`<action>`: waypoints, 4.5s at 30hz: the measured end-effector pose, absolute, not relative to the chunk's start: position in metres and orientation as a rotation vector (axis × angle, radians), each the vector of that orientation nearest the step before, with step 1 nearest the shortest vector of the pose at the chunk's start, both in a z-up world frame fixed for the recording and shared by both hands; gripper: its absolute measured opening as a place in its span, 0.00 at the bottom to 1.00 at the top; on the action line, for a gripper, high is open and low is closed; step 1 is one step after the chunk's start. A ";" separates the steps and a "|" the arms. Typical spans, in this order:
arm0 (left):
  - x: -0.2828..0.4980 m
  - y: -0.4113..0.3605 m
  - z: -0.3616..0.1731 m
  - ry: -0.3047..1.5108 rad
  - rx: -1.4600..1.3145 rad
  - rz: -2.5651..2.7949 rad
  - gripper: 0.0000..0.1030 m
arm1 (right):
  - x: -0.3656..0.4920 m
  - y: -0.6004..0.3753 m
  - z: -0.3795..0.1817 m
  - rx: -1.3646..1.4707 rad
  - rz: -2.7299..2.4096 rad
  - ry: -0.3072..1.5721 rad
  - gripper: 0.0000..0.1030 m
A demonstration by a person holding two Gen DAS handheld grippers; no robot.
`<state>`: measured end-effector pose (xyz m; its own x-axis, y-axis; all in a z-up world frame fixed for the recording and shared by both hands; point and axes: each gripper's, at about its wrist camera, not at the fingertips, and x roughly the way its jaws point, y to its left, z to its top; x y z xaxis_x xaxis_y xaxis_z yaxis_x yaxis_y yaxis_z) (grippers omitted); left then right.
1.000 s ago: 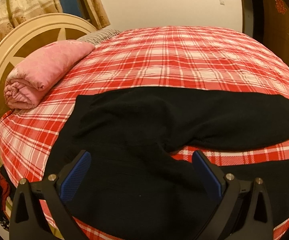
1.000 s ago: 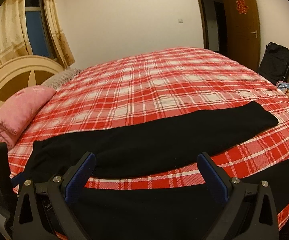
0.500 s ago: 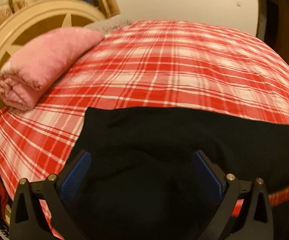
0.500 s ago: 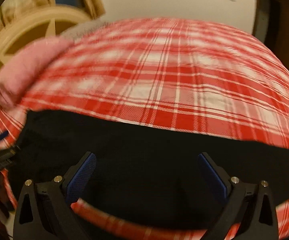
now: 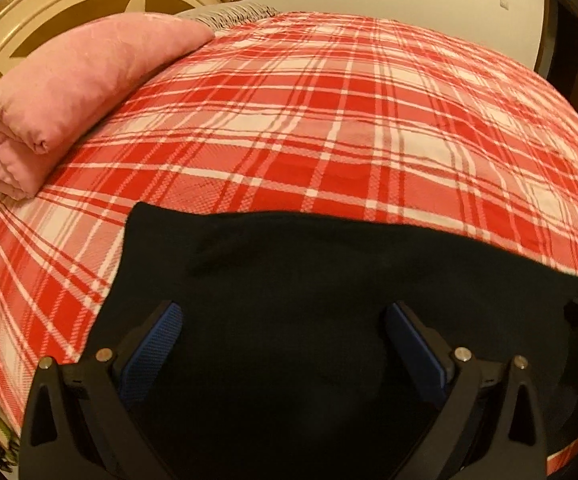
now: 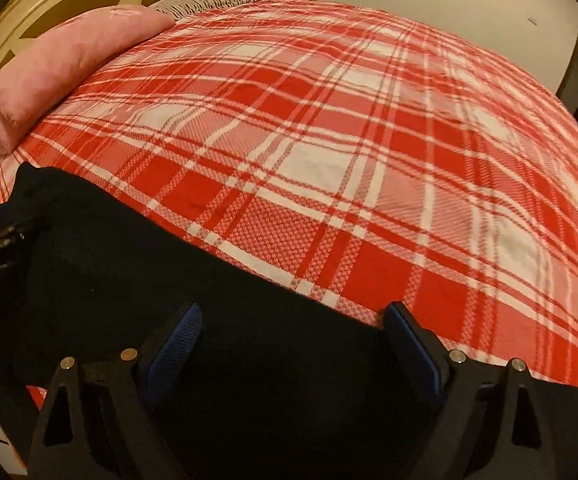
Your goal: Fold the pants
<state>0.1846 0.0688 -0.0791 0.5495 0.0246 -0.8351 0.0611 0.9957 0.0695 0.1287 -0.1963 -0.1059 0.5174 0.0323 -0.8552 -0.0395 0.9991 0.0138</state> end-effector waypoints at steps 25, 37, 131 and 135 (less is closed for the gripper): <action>0.188 0.144 -0.054 1.059 -0.357 -0.111 1.00 | 0.012 -0.138 -0.057 -0.119 0.350 0.851 0.02; 0.234 0.123 -0.070 1.176 -0.361 -0.011 0.99 | -0.008 -0.131 -0.090 -0.124 0.322 0.859 0.02; 0.003 0.217 -0.099 0.950 -0.546 -0.228 0.07 | -0.168 -0.166 -0.088 0.453 0.297 0.756 0.05; 0.005 0.223 -0.102 0.929 -0.530 -0.198 0.07 | -0.159 -0.159 -0.099 0.421 0.312 0.809 0.06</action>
<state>0.0049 0.2227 -0.1025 0.5913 -0.3845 -0.7089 -0.0614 0.8550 -0.5149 -0.1593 -0.1593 -0.0992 0.6522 0.4236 -0.6287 -0.1084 0.8729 0.4756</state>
